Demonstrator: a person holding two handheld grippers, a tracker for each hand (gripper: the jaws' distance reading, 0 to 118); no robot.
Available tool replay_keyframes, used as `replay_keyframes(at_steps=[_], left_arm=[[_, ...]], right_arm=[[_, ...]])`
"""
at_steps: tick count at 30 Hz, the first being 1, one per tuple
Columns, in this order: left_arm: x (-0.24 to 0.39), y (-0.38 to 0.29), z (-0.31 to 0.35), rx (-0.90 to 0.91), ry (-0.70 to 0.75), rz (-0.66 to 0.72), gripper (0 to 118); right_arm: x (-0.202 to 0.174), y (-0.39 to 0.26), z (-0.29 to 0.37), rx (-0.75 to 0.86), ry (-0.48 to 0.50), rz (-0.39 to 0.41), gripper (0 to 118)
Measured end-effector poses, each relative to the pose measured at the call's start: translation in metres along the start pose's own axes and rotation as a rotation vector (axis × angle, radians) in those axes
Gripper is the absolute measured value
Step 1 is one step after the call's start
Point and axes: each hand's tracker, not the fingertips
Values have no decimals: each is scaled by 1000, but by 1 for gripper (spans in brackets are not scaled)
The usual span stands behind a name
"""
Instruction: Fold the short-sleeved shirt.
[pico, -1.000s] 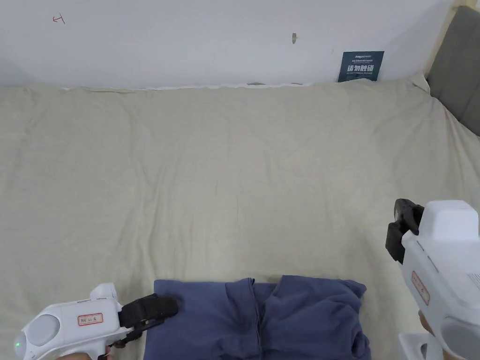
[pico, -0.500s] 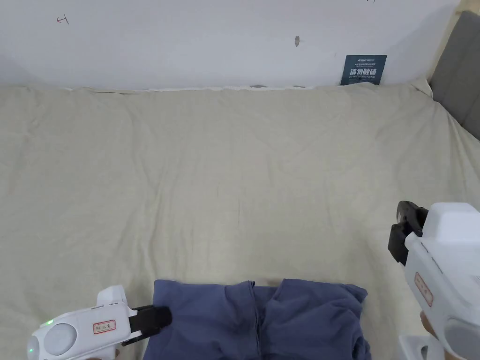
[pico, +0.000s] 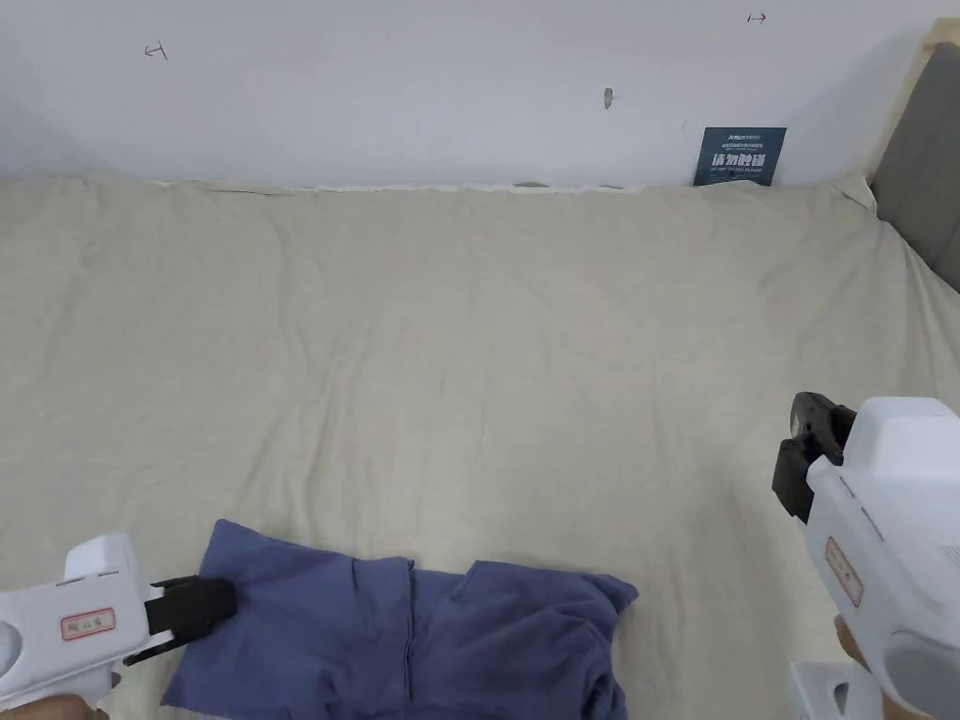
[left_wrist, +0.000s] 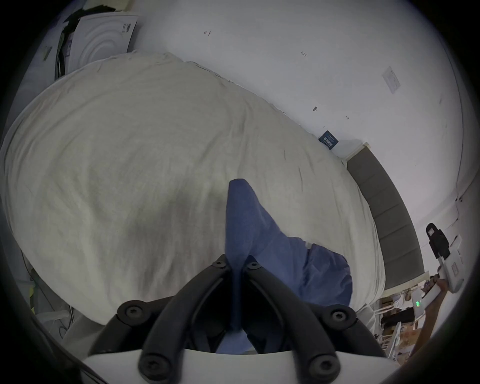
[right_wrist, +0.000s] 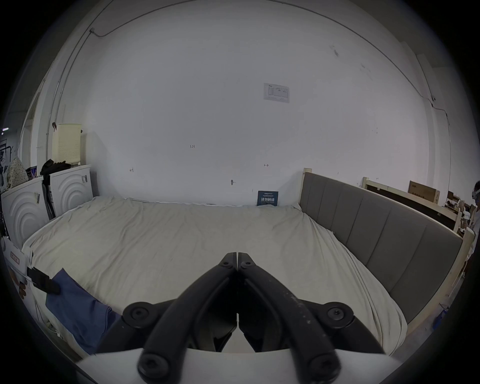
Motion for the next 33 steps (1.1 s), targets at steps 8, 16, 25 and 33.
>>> replay_keyframes(at_steps=[8, 16, 25, 33], left_arm=[[129, 2, -20, -104, -55, -86, 8], [218, -40, -101, -276, -133, -220, 8], [268, -95, -163, -379, -61, -332, 35], [268, -82, -121, -227, -218, -304, 115]], right_arm=[[6, 2, 7, 12, 0, -14, 2], [24, -4, 14, 5, -35, -30, 1], [41, -10, 16, -17, -82, -36, 2], [39, -10, 15, -18, -76, -37, 2]])
